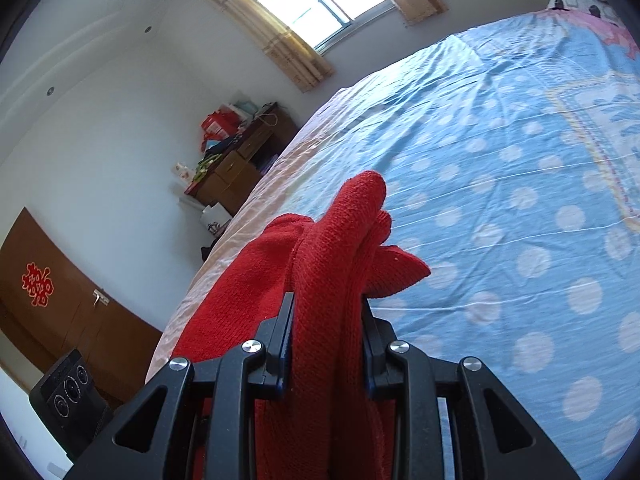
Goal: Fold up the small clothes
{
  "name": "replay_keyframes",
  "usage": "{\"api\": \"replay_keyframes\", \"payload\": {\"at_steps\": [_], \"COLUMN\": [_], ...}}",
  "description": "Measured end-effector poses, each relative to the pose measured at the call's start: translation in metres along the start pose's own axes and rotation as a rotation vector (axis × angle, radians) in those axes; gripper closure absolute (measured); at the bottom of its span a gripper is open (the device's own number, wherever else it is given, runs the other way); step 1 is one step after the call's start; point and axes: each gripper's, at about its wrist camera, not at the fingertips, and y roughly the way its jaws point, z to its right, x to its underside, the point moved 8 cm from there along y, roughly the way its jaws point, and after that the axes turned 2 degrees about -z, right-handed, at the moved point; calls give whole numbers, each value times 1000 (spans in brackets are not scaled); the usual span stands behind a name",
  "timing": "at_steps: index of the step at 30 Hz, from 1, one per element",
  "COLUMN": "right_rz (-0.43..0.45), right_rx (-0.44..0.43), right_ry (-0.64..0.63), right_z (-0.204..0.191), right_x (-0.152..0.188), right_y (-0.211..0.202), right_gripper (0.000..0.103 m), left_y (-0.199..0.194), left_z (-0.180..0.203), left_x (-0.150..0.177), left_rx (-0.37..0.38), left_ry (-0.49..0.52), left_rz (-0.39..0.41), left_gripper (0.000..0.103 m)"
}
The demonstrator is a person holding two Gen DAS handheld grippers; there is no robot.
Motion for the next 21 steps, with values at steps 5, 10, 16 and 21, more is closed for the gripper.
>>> {"api": "replay_keyframes", "payload": {"at_steps": [5,10,16,21], "right_rz": [-14,-39,-71,-96], "right_rx": [-26,-49,-72,-88], "right_ry": [-18,-30,-50,-67], "right_z": [-16,-33,-55,-73], "right_x": [6,14,23,30], "right_y": [11,28,50,65], "right_gripper": [76,76,76,76], "left_y": [-12,-22,-31,-40], "left_z": [-12,-29,-46,-59], "left_x": [6,16,23,29], "left_rx": [-25,-49,-80,-103], "left_ry": [-6,-19,-41,-61], "left_rz": [9,14,15,19], "left_gripper": [63,63,63,63]}}
